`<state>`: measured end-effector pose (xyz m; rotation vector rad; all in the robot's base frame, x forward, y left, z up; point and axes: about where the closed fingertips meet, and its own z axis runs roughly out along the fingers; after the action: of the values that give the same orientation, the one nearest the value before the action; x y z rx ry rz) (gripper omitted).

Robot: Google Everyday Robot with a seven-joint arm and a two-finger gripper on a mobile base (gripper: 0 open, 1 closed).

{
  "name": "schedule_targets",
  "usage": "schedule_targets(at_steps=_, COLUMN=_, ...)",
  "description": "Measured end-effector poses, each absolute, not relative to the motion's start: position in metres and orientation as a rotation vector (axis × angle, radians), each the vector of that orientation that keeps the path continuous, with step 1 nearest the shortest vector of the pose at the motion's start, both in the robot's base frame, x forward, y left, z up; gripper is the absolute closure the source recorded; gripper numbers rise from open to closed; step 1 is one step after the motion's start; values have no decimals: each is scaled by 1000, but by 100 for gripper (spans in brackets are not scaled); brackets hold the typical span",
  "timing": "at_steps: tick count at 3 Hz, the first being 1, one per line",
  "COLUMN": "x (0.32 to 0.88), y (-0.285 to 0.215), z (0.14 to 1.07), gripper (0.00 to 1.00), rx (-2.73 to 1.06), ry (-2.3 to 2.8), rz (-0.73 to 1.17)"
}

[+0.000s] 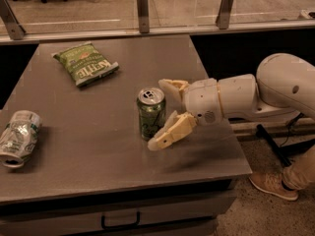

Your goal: Move green can near green jalapeno chip bag

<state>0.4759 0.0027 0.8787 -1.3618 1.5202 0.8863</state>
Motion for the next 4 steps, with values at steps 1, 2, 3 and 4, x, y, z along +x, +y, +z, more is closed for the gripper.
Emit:
schedule_targets(at_steps=1, x=478, y=24, z=869, gripper=18, rx=-1365, ry=1498, rz=940)
schedule_targets(at_steps=2, x=484, y=38, z=866, gripper=41, rx=-1384, ry=1465, rz=972)
schedule_targets(at_steps=3, x=507, y=45, z=871, gripper=64, rx=-1416, ry=1426, rz=954)
schedule_targets(at_steps=4, x=547, y=54, z=888, gripper=88, rx=-1408, ry=1409, rz=881)
